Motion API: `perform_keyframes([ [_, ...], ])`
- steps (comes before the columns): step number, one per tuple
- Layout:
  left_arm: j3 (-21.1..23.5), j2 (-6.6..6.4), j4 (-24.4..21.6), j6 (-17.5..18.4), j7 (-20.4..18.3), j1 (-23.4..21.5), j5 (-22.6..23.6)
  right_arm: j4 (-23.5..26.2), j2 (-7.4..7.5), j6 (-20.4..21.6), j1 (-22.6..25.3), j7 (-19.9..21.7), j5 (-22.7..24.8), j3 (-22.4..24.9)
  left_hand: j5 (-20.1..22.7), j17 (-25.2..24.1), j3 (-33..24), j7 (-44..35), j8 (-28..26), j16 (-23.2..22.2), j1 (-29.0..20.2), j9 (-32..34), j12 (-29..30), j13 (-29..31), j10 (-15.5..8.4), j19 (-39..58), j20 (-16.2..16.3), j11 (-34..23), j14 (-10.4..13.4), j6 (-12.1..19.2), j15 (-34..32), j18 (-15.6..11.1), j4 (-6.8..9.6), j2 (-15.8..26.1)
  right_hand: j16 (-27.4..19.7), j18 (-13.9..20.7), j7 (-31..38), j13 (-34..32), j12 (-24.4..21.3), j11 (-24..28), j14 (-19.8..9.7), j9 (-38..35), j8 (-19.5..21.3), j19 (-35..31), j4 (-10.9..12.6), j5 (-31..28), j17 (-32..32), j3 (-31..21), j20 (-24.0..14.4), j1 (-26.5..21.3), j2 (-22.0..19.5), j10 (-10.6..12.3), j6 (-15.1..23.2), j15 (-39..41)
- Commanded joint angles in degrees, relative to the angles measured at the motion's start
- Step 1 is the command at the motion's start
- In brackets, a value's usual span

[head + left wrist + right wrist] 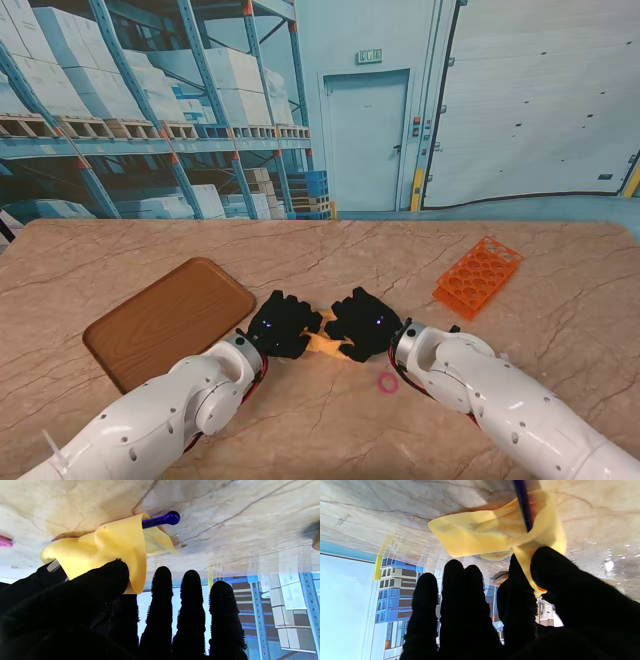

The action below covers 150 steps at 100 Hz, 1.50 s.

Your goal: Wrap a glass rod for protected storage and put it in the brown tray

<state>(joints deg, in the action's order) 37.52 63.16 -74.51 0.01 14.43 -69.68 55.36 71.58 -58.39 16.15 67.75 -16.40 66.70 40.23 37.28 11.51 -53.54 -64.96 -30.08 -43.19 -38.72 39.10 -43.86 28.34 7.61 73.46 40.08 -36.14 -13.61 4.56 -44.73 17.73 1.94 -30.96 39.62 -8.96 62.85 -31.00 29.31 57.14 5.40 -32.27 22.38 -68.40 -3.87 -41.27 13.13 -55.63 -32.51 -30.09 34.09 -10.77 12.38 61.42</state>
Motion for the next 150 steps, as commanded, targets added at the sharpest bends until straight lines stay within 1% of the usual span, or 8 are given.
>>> perform_keyframes([
  [1,-0.3,0.27,0.5,-0.5,-0.2,0.5,0.1,-0.3,-0.49,-0.4,-0.9,0.6,-0.3,-0.2,-0.2,-2.2,0.1,-0.4,0.4,1.4,-2.3,-3.0,3.3,-2.8,0.6,-1.1,-0.8,1.0,-1.0,-0.8,1.3,-0.2,-1.58,1.0,0.2,0.2,1.6,-1.2,0.3,1.3,-0.9,-0.5,-0.1,-1.1,-2.2,0.9,0.0,0.1,-0.5,-0.9,-3.1,-0.2,1.3,1.2],
  [7,-0.9,0.31,1.1,-0.8,-0.2,1.2,0.1,-0.8,-0.61,-0.8,-1.6,1.0,-0.8,-0.9,-0.2,-3.6,0.4,-0.3,0.8,2.0,-2.6,-4.1,7.0,-4.2,0.6,-1.8,-1.1,0.4,-1.0,-1.2,2.2,-0.4,-2.09,1.2,0.1,0.2,1.6,-1.2,0.3,1.3,-1.0,-0.5,0.0,-1.1,-2.3,1.2,0.0,0.4,-0.4,-0.9,-3.3,-0.1,1.7,1.1],
  [33,-3.5,0.50,2.9,-3.0,-1.4,3.4,-0.2,-4.1,-1.32,-2.8,-5.4,1.7,-3.2,-4.9,-1.1,-6.4,1.9,0.6,2.0,3.2,-2.6,-6.8,8.8,-7.0,2.4,-3.6,-2.0,2.1,-1.7,-4.4,4.3,-0.3,-3.16,2.2,-0.1,0.3,1.8,-1.0,0.0,0.8,-1.2,-0.1,0.3,-1.1,-2.2,1.7,0.0,1.1,-0.3,-0.3,-3.2,-0.1,2.7,0.8],
  [58,-5.4,0.79,3.7,-5.2,-3.0,4.7,-1.1,-6.3,-1.67,-4.9,-7.5,1.5,-4.2,-7.8,-3.9,-8.6,9.3,2.2,1.5,3.9,-2.3,-9.2,10.0,-9.4,4.3,-5.0,-2.8,3.5,-2.9,-6.1,5.3,-0.1,-4.96,3.3,-0.5,0.4,1.6,-0.8,-0.3,0.4,-1.2,0.6,0.3,-1.1,-2.1,3.5,0.1,0.6,-0.2,-0.7,-1.7,-0.2,2.6,0.0],
  [77,-5.7,0.64,3.1,-6.7,-4.3,4.7,-0.9,-7.0,-1.75,-6.7,-8.1,1.4,-4.3,-8.8,-8.3,-10.3,13.6,14.6,1.5,4.2,0.0,-12.2,10.6,-11.3,5.8,-5.8,-3.0,5.3,-3.8,-9.4,6.2,0.2,-3.75,6.5,-0.9,0.8,-0.3,0.0,-0.6,0.4,-1.1,2.6,-0.6,-1.2,-2.2,9.5,0.1,0.0,0.0,1.3,0.3,-0.8,0.0,-0.3],
  [100,-4.4,0.27,1.2,-9.7,-5.7,3.4,0.1,-6.7,-1.69,-8.2,-7.6,2.3,-4.2,-8.1,-8.5,-10.3,17.3,23.1,1.8,3.9,2.5,-11.8,10.7,-11.2,7.1,-5.2,-2.6,6.0,-5.7,-12.9,6.0,1.2,-1.84,11.1,-0.7,0.6,-9.1,0.5,-0.5,0.9,-0.7,3.6,2.3,-1.5,0.1,10.1,-0.4,1.3,0.3,7.3,-3.1,-1.7,-4.0,0.4],
  [117,-3.1,0.33,0.7,-9.7,-5.1,2.7,0.2,-5.9,-1.59,-8.7,-6.8,2.3,-3.6,-6.4,-12.3,-10.5,18.2,27.3,2.9,4.0,2.6,-13.0,10.9,-11.8,7.2,-5.4,-2.8,6.8,-5.5,-14.1,6.3,1.0,-1.74,11.5,-0.7,0.6,-14.4,0.9,-0.4,0.7,-0.4,5.3,7.4,-1.5,3.4,10.9,-0.7,3.8,0.4,10.0,-6.3,-2.3,-5.8,0.2],
  [150,-4.0,1.85,2.2,-9.2,-3.1,4.6,-2.9,-5.2,-1.88,-10.5,-6.2,3.9,-4.3,-4.7,-17.8,-13.6,20.9,32.5,5.3,4.4,1.3,-16.0,11.1,-13.9,6.8,-9.1,-4.2,7.3,-4.4,-14.3,7.4,0.4,-0.78,13.8,-0.8,0.3,-17.9,1.6,-0.6,-0.1,0.0,8.5,8.1,-1.3,3.2,14.7,-1.3,6.6,0.4,11.8,-8.3,-3.3,-7.8,-0.1],
])
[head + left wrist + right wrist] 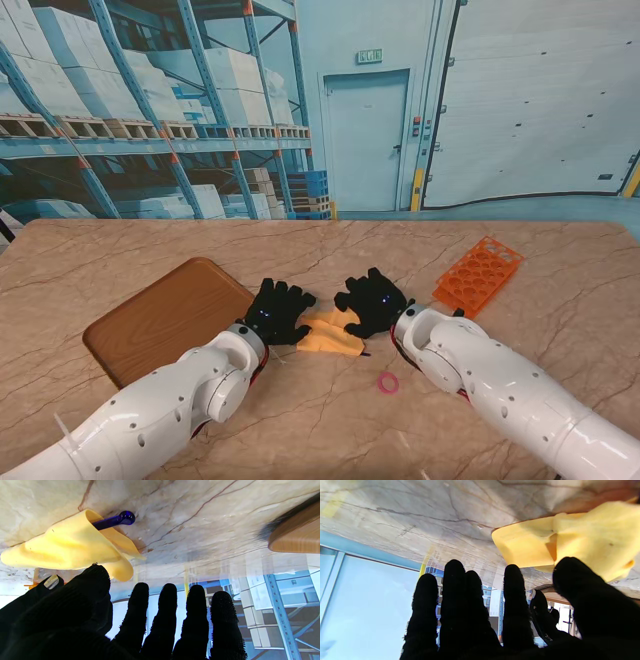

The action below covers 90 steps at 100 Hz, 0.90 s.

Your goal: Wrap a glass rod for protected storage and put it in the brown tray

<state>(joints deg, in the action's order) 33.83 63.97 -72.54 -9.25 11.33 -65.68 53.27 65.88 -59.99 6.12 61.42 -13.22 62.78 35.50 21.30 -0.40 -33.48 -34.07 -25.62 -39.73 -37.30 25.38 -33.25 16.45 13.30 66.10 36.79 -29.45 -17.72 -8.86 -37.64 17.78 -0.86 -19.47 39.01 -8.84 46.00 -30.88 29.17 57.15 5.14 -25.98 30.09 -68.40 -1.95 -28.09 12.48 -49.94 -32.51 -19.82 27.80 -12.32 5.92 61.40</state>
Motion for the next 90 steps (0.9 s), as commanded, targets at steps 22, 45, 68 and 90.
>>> perform_keyframes([
  [22,-3.3,2.71,3.0,-2.0,-0.6,3.5,-4.6,0.2,-0.58,-1.9,-0.3,2.7,-2.0,-0.6,-2.3,-3.4,0.5,2.2,1.1,1.3,-1.2,-4.3,0.9,-3.7,1.3,-4.0,-1.5,1.3,-0.1,-0.5,1.5,-0.1,2.01,2.2,-0.2,-0.4,-4.0,1.9,-0.7,-1.1,0.7,4.7,0.0,-1.0,1.5,4.3,-1.1,4.4,0.4,4.5,-2.2,-2.8,-3.1,-0.4],
  [45,-7.4,3.51,6.8,-2.7,-0.8,6.6,-5.0,-1.7,-1.26,-3.0,-2.4,3.2,-4.0,-3.3,-6.1,-4.6,0.0,4.8,2.5,1.7,-1.4,-6.4,1.0,-5.3,1.4,-5.4,-1.8,1.7,0.1,0.0,2.4,-0.5,1.75,1.4,0.1,-0.2,-5.4,2.1,-0.6,-1.0,0.5,6.6,0.2,-0.9,2.1,6.7,-1.2,6.0,0.1,3.6,-3.2,-3.3,-4.1,-0.3],
  [68,-10.4,3.45,9.0,-3.0,-0.8,8.3,-3.8,-3.1,-1.86,-4.1,-3.6,3.1,-5.6,-4.9,-9.1,-4.9,-0.8,6.7,4.7,1.7,-1.0,-7.4,1.0,-5.9,1.7,-6.0,-1.7,1.3,-0.1,-1.4,2.2,-0.4,1.79,-0.5,0.2,0.1,-5.5,1.9,-0.4,-0.3,0.0,7.8,0.5,-1.1,3.0,9.4,-1.0,6.2,-0.1,3.1,-3.7,-3.5,-5.5,0.0],
  [90,-12.0,3.39,9.7,-3.0,-1.9,9.0,-3.8,-3.5,-1.99,-5.3,-3.9,3.8,-6.1,-5.5,-4.3,-5.3,-2.9,5.1,5.5,2.4,0.5,-8.2,1.6,-6.6,2.1,-7.5,-2.1,2.0,-0.1,-1.9,3.2,0.2,1.19,-3.4,0.0,-0.3,-6.2,2.2,-0.6,-0.3,0.3,9.0,0.3,-0.9,3.4,10.8,-1.2,5.3,-0.1,3.6,-0.2,-4.0,-7.7,-0.2],
])
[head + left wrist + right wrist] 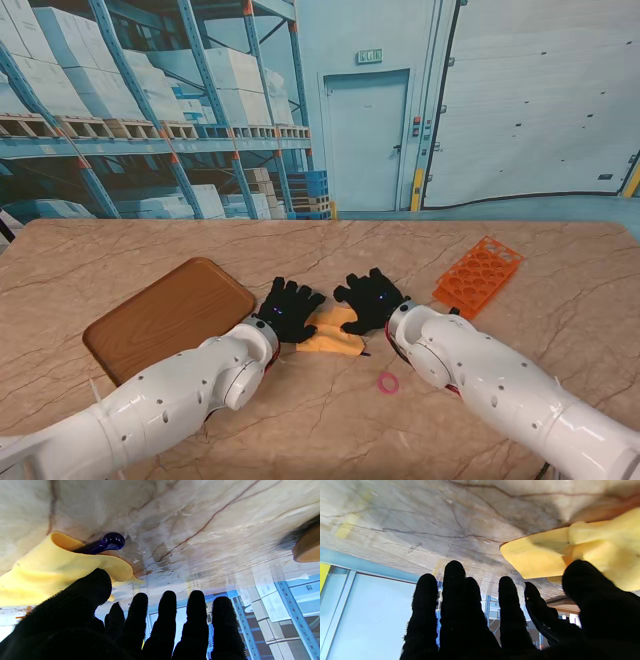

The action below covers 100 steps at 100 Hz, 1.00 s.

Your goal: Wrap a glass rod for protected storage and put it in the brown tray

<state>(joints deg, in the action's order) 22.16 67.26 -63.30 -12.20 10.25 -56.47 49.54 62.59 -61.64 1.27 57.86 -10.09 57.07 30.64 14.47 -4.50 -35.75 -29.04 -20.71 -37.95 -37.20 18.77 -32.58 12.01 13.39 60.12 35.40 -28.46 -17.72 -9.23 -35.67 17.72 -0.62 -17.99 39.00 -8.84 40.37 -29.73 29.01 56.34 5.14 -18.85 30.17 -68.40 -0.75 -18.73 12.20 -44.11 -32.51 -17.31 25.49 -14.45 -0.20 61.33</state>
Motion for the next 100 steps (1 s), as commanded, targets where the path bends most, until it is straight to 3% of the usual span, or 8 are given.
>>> perform_keyframes([
  [1,-0.4,0.09,0.5,0.0,-0.9,-0.2,-0.1,-0.3,-0.36,-0.5,-0.5,0.7,-0.4,-0.8,3.2,-1.2,-0.8,-0.1,0.5,0.6,0.4,-1.6,1.0,-2.2,2.0,-1.7,-0.8,1.1,-0.1,-1.5,1.3,0.3,0.85,-5.0,0.0,-0.3,-0.6,1.1,-0.5,0.5,0.3,2.0,0.2,-0.9,2.2,1.4,-0.9,-0.6,-0.1,1.1,2.3,-1.9,-1.6,-0.1],
  [15,-1.3,-0.02,0.6,0.2,-1.9,0.2,-0.3,-1.9,-0.76,-0.7,-1.8,1.1,-1.8,-2.7,14.1,-1.3,-2.4,-4.9,-1.8,1.1,0.4,-1.6,1.2,-2.3,2.2,-2.8,-1.3,1.4,-0.1,-1.0,2.1,0.6,0.05,-6.8,-0.1,-0.3,-0.7,1.3,-0.7,0.3,0.0,2.2,0.0,-0.8,1.9,0.5,-1.1,-2.3,-0.1,1.1,4.6,-1.9,-1.2,-0.2],
  [28,-2.0,0.01,1.0,0.8,-2.3,0.6,-0.4,-3.2,-1.08,0.0,-2.7,1.4,-3.1,-4.0,18.5,-1.2,-5.5,-12.7,-7.5,1.4,0.4,0.2,1.6,-2.2,2.1,-3.7,-1.5,1.8,-0.1,-0.7,2.3,0.9,-0.62,-8.4,-0.1,-0.3,0.9,1.2,-0.7,0.4,-0.5,1.9,0.4,-0.7,0.6,-3.6,-1.1,-6.0,-0.1,-1.0,6.9,-1.4,0.9,-0.4],
  [46,-2.6,0.17,1.2,1.1,-2.4,0.8,-0.6,-4.6,-1.59,2.1,-3.1,0.7,-4.6,-4.6,14.4,-1.2,-7.7,-31.5,-18.9,1.8,-4.5,2.6,1.0,-0.8,1.7,-3.7,-1.4,0.3,0.0,2.5,2.7,0.9,-4.83,-16.1,-0.3,0.3,7.1,0.0,-0.6,0.8,-1.8,-1.0,1.8,-0.2,-0.9,-13.0,-0.9,-13.5,0.0,-4.5,8.0,0.6,6.5,-0.7],
  [51,-2.6,0.22,1.3,1.1,-2.3,0.8,-0.7,-4.8,-1.68,2.5,-3.2,0.5,-4.9,-4.7,13.6,-1.1,-7.9,-35.3,-21.3,1.7,-5.8,3.1,0.8,-0.4,1.5,-3.6,-1.3,-0.2,0.1,2.9,2.5,1.0,-5.25,-17.0,-0.4,0.4,13.0,-0.4,-0.5,0.9,-2.0,-2.1,-4.2,-0.2,-3.7,-13.5,-0.9,-14.4,-0.1,-6.8,9.4,1.0,8.6,-0.8],
  [61,-2.4,0.32,1.3,1.1,-2.2,0.6,-0.9,-5.2,-1.97,2.9,-3.2,0.3,-5.7,-4.6,12.6,-0.8,-8.2,-40.2,-24.9,1.7,-7.4,4.1,0.5,0.2,1.1,-3.3,-1.1,-1.1,0.3,3.4,2.2,1.0,-5.66,-17.5,-0.5,0.6,20.9,-1.5,-0.5,1.1,-1.9,-4.1,-7.6,-0.1,-5.9,-13.9,-0.5,-13.7,-0.2,-11.5,10.0,1.8,12.0,-0.8],
  [78,-1.2,0.47,1.0,1.1,-1.3,-0.2,-1.3,-5.2,-2.21,2.9,-2.7,-0.3,-6.2,-3.6,11.8,-0.2,-7.8,-41.5,-25.8,1.6,-8.1,4.9,0.2,1.0,0.8,-2.7,-0.9,-2.0,0.3,3.8,1.6,0.6,-5.85,-15.4,-0.5,0.5,24.2,-2.5,-0.6,1.6,-2.1,-6.0,-7.8,-0.1,-6.4,-16.4,0.1,-12.3,-0.2,-14.6,5.9,2.7,14.2,-0.6],
  [100,1.5,0.24,-0.7,1.2,-0.6,-1.9,-1.6,-4.4,-2.17,3.2,-1.4,-1.4,-5.9,-1.4,11.8,-0.3,-5.7,-37.3,-21.3,1.6,-8.0,5.1,0.0,1.0,0.6,-2.2,-1.0,-2.3,0.3,4.1,1.3,0.4,-5.59,-13.6,-0.6,0.6,25.5,-3.0,-0.7,1.9,-2.6,-6.6,-7.3,0.0,-6.3,-16.2,0.2,-11.3,-0.2,-16.1,3.7,3.3,15.2,-0.6],
])
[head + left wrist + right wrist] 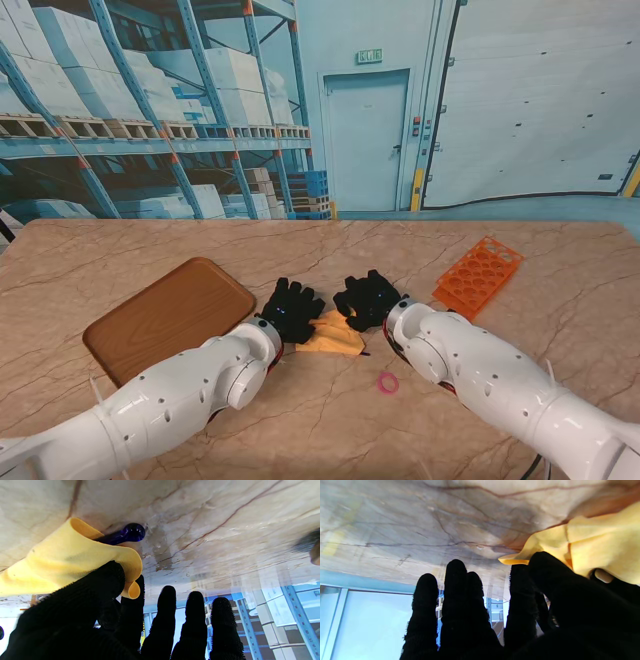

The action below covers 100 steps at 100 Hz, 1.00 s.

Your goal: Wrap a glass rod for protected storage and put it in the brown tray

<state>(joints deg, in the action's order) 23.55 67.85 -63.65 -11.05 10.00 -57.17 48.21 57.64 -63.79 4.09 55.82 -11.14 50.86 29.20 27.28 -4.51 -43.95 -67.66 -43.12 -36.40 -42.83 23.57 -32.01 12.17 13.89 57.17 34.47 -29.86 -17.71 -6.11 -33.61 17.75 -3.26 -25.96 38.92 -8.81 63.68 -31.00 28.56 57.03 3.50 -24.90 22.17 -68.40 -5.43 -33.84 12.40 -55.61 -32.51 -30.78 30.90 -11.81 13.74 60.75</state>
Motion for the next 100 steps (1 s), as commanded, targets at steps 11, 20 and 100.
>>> perform_keyframes([
  [11,1.5,-0.54,-1.4,0.0,-0.3,-2.1,-0.3,1.3,0.08,0.8,1.4,-0.7,0.6,1.3,-1.0,-0.2,2.9,3.1,2.8,0.2,-2.1,0.3,-0.5,0.8,0.1,0.7,-0.1,-0.8,0.3,1.0,-0.6,0.5,-2.96,-5.7,-0.5,0.6,2.7,-1.8,-0.3,1.4,-1.1,-0.7,0.9,0.0,-1.6,-0.8,0.0,0.2,-0.2,-3.1,-1.8,0.9,1.5,0.0],
  [20,2.6,-0.65,-2.2,0.0,-0.1,-2.9,-0.4,1.8,0.19,1.3,2.0,-1.2,0.9,2.3,-1.0,-0.3,3.3,3.8,3.5,0.2,-1.6,0.3,-0.5,0.9,0.2,0.6,-0.2,-0.7,0.2,0.8,-0.6,0.4,-3.04,-5.6,-0.6,0.6,3.1,-2.0,-0.2,1.6,-1.3,-1.0,1.1,0.0,-1.5,-0.6,0.0,0.2,-0.2,-3.2,-1.8,1.2,1.7,0.0],
  [100,8.3,-0.89,-6.1,0.6,1.0,-6.6,-1.7,8.4,1.94,4.5,8.7,1.7,2.8,11.2,5.7,1.1,-1.5,5.6,9.8,0.0,-5.4,3.5,-1.1,2.6,-1.1,1.6,0.2,-2.0,0.7,-0.2,-1.3,0.3,-1.56,-1.6,-1.1,0.6,4.5,-1.7,-0.7,1.2,-1.5,-0.9,3.0,0.3,-2.0,-0.6,0.0,-0.8,-0.2,-3.6,-1.8,1.7,2.5,-1.1],
])
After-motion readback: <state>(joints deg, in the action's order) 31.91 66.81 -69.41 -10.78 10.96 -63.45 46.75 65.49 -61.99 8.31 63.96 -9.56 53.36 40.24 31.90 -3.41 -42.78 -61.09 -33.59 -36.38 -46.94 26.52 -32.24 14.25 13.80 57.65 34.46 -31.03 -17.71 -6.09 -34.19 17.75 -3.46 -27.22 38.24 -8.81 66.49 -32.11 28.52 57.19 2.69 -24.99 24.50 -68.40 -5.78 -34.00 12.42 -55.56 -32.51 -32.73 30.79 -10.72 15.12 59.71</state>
